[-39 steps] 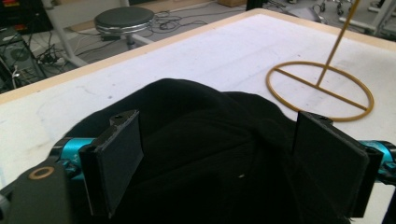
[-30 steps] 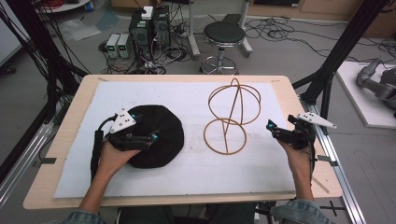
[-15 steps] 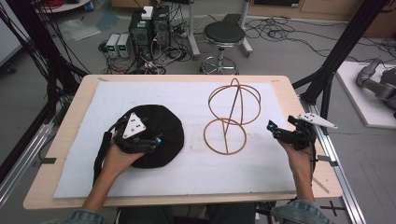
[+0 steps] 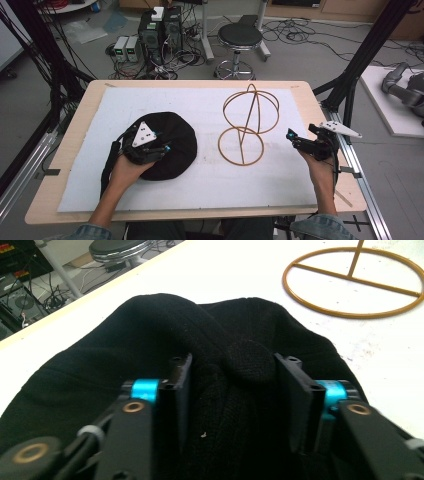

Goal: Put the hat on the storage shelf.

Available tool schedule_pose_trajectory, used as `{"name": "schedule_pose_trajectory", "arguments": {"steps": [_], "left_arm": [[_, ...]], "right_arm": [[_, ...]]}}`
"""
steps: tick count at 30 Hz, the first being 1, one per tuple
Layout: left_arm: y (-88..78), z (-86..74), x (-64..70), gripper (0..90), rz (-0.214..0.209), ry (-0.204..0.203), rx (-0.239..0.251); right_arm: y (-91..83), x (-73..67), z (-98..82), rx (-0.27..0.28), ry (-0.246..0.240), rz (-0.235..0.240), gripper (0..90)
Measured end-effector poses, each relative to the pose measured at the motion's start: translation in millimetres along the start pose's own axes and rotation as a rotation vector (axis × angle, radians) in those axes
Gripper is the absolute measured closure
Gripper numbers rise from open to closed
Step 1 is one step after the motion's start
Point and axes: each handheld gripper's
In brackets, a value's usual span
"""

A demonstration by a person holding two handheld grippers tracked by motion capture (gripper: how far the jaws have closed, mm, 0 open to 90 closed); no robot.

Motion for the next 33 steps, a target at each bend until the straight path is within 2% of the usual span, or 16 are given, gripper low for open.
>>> {"name": "schedule_pose_trajectory", "arguments": {"steps": [7, 10, 15, 25, 28, 33], "left_arm": [[-1.5, 0.6, 2.3, 65.6, 0.006, 0.032, -0.009], [-2.7, 0.8, 1.8, 66.8, 0.004, 0.034, -0.005], [-9.0, 4.0, 1.8, 68.8, 0.025, 0.042, 0.04], [-25.5, 12.9, -9.1, 69.6, 0.047, 0.016, 0.108], [-27.5, 13.8, -11.3, 69.5, 0.046, -0.003, 0.12], [-31.4, 18.5, -16.6, 69.5, 0.048, -0.01, 0.141]], "right_arm": [[-1.0, 0.1, 1.0, 0.005, -0.002, 0.002, 11.5], [-1.5, 0.1, 1.2, 0.006, 0.0, 0.001, 11.5], [-2.2, 0.6, 1.9, 0.011, 0.001, 0.004, 11.5], [-8.1, 4.9, 3.4, 0.027, 0.022, 0.0, 11.5], [-9.2, 6.0, 3.3, 0.028, 0.025, -0.001, 11.5], [-10.4, 6.2, 4.0, 0.034, 0.024, 0.0, 11.5]]}}
Point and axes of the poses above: each handheld gripper's, and its own axes: y roughly forward along the jaws, z roughly out of its top, x roughly to its right, and after that the axes turned 7 degrees about y, right-handed
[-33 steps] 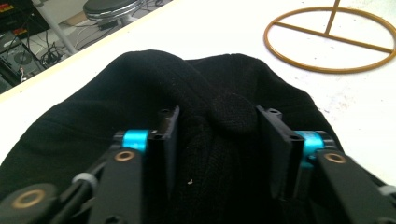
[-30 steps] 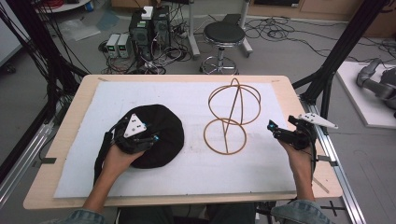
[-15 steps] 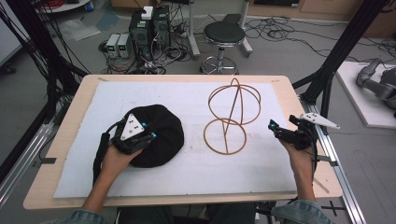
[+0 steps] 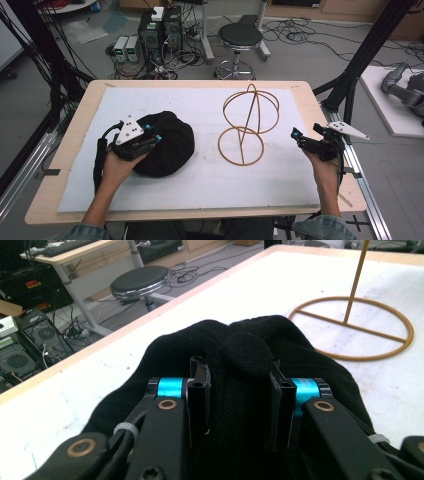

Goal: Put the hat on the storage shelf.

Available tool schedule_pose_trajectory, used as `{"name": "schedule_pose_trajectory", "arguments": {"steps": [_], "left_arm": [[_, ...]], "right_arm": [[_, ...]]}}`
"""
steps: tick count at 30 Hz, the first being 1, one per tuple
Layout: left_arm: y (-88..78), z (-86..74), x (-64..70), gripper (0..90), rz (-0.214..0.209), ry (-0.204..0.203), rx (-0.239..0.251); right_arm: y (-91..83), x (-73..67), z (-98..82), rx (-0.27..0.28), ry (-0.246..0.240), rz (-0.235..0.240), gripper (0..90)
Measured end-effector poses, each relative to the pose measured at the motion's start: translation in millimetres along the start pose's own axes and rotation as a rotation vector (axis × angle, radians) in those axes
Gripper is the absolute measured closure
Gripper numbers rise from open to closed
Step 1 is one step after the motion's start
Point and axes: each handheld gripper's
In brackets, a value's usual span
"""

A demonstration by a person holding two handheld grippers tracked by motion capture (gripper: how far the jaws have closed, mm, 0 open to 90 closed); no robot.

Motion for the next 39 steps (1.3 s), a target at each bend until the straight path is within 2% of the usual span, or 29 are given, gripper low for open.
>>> {"name": "schedule_pose_trajectory", "arguments": {"steps": [2, 5, 7, 15, 24, 30, 39], "left_arm": [[-1.2, 3.6, -3.8, 69.6, 0.001, -0.012, 0.013], [-4.4, 12.0, -9.4, 69.6, 0.007, -0.004, 0.022], [-6.7, 17.6, -13.3, 69.6, 0.003, -0.018, 0.043], [-16.8, 40.4, -24.5, 69.6, -0.007, 0.007, 0.05], [-29.4, 69.8, -49.6, 69.6, -0.033, -0.009, 0.126], [-25.5, 98.7, -58.5, 69.6, -0.055, 0.027, 0.139], [-15.4, 139.0, -65.4, 69.6, -0.106, 0.036, 0.187]], "right_arm": [[-0.7, 0.1, 0.3, 0.002, 0.003, 0.001, 11.5], [-1.5, 0.1, 1.2, 0.007, 0.001, 0.002, 11.5], [-1.5, -0.1, 1.5, 0.009, 0.003, 0.002, 11.5], [-2.5, -0.3, 2.1, 0.011, 0.006, 0.008, 11.5], [-4.1, -0.6, 3.4, 0.015, 0.014, 0.01, 11.5], [-2.6, -1.2, 3.8, 0.019, 0.011, 0.013, 11.5], [-2.8, 0.4, 3.8, 0.021, 0.018, 0.017, 11.4]]}}
Point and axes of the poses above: each handheld gripper's, and its own axes: y roughly forward along the jaws, z roughly out of its top, x roughly to its right, and after that the axes turned 7 degrees about y, right-handed
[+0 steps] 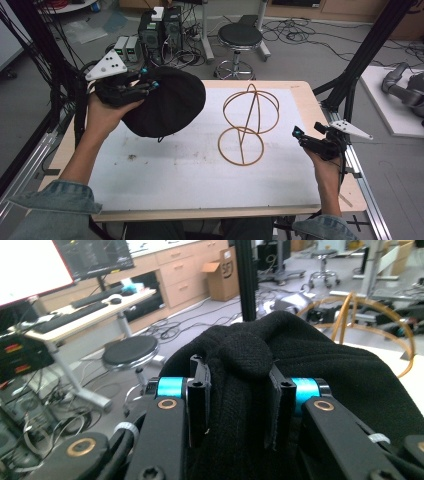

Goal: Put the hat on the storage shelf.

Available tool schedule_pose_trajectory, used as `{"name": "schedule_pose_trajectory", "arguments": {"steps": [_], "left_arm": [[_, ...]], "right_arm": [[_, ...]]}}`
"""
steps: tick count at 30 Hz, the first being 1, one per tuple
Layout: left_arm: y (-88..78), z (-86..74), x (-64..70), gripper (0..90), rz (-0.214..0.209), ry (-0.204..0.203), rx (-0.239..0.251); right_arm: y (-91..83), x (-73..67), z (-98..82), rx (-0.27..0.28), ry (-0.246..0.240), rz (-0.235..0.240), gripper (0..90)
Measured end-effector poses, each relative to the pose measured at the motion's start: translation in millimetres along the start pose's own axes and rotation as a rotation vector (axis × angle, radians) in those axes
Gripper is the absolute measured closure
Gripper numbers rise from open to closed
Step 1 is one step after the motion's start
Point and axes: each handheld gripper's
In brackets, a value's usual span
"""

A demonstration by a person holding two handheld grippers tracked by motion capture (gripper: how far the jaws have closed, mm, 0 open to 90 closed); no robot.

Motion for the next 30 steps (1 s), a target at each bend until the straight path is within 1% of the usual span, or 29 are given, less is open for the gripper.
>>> {"name": "schedule_pose_trajectory", "arguments": {"steps": [1, 5, 8, 15, 23, 30], "left_arm": [[3.1, 4.2, -0.3, 69.6, -0.008, -0.004, 0.01], [11.5, 15.6, -1.4, 69.6, -0.032, 0.002, 0.018], [20.3, 25.9, -1.1, 69.6, -0.049, 0.001, 0.036], [40.7, 43.3, 1.6, 69.5, -0.074, 0.026, 0.04], [64.7, 52.5, 3.8, 69.6, -0.096, 0.036, 0.047], [87.6, 57.0, 8.4, 69.6, -0.137, 0.038, 0.057]], "right_arm": [[0.2, 0.4, -0.1, 0.001, -0.003, 0.001, 11.5], [-0.3, 1.2, 0.0, 0.003, 0.001, 0.001, 11.5], [-0.3, 1.4, 0.1, 0.003, 0.005, 0.002, 11.5], [-0.8, 1.8, 0.2, 0.005, 0.01, 0.009, 11.5], [-2.0, 2.5, 0.7, 0.012, 0.023, 0.016, 11.4], [-1.3, 2.6, -0.1, 0.01, 0.022, 0.02, 11.5]]}}
Point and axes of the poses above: each handheld gripper's, and its own axes: y roughly forward along the jaws, z roughly out of its top, x roughly to its right, and after that the axes turned 7 degrees about y, right-handed
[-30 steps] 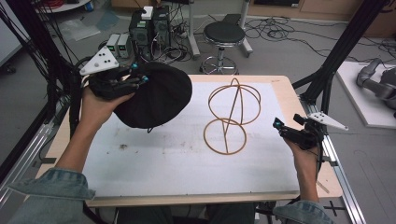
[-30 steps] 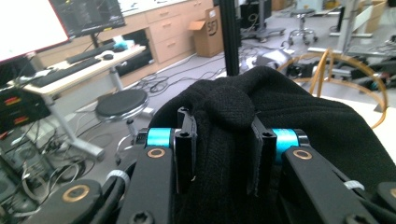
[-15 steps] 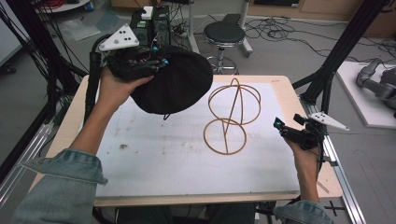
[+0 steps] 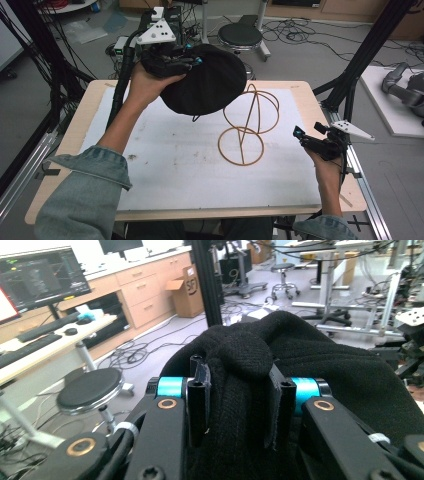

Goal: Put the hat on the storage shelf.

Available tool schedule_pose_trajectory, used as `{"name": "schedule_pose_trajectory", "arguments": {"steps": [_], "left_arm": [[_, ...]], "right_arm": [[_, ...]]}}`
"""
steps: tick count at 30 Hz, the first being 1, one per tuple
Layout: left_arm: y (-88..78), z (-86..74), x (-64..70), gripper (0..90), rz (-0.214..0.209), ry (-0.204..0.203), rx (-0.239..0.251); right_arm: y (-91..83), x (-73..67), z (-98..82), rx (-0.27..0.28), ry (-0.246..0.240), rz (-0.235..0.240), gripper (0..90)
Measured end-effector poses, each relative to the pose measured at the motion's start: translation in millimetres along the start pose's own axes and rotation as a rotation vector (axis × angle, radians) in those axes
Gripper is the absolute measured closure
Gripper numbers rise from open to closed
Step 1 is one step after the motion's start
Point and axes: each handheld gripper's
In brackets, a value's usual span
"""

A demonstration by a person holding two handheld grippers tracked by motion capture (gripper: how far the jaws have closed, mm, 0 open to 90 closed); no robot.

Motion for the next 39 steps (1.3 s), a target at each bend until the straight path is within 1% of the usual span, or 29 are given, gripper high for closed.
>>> {"name": "schedule_pose_trajectory", "arguments": {"steps": [8, 9, 16, 21, 24, 30, 39], "left_arm": [[21.3, 3.8, 7.8, 69.5, -0.048, 0.006, 0.025], [24.0, 3.7, 9.1, 69.5, -0.056, 0.003, 0.03], [39.9, 1.0, 15.0, 69.5, -0.11, 0.009, 0.043], [49.6, -0.1, 18.8, 69.4, -0.126, 0.009, 0.044], [55.4, -0.2, 22.4, 69.4, -0.138, 0.007, 0.055], [65.8, -0.2, 29.9, 69.3, -0.165, 0.014, 0.052], [80.0, -1.2, 42.1, 69.1, -0.2, 0.037, 0.041]], "right_arm": [[-2.4, 2.1, 0.1, 0.006, 0.001, -0.002, 11.5], [-2.7, 1.5, 0.1, 0.004, 0.006, -0.003, 11.5], [-2.0, 1.1, -0.1, 0.005, -0.001, -0.003, 11.5], [-1.9, 1.5, -0.6, 0.002, 0.003, -0.004, 11.5], [-1.6, 1.0, -0.6, 0.0, 0.0, -0.005, 11.5], [-1.5, 1.4, -0.9, 0.0, 0.0, -0.003, 11.5], [-2.1, 1.1, -0.8, 0.0, 0.003, 0.001, 11.5]]}}
Point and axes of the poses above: each handheld gripper's, and its own axes: y roughly forward along the jaws, z roughly out of its top, x roughly to its right, and after that the axes turned 7 degrees about y, right-handed
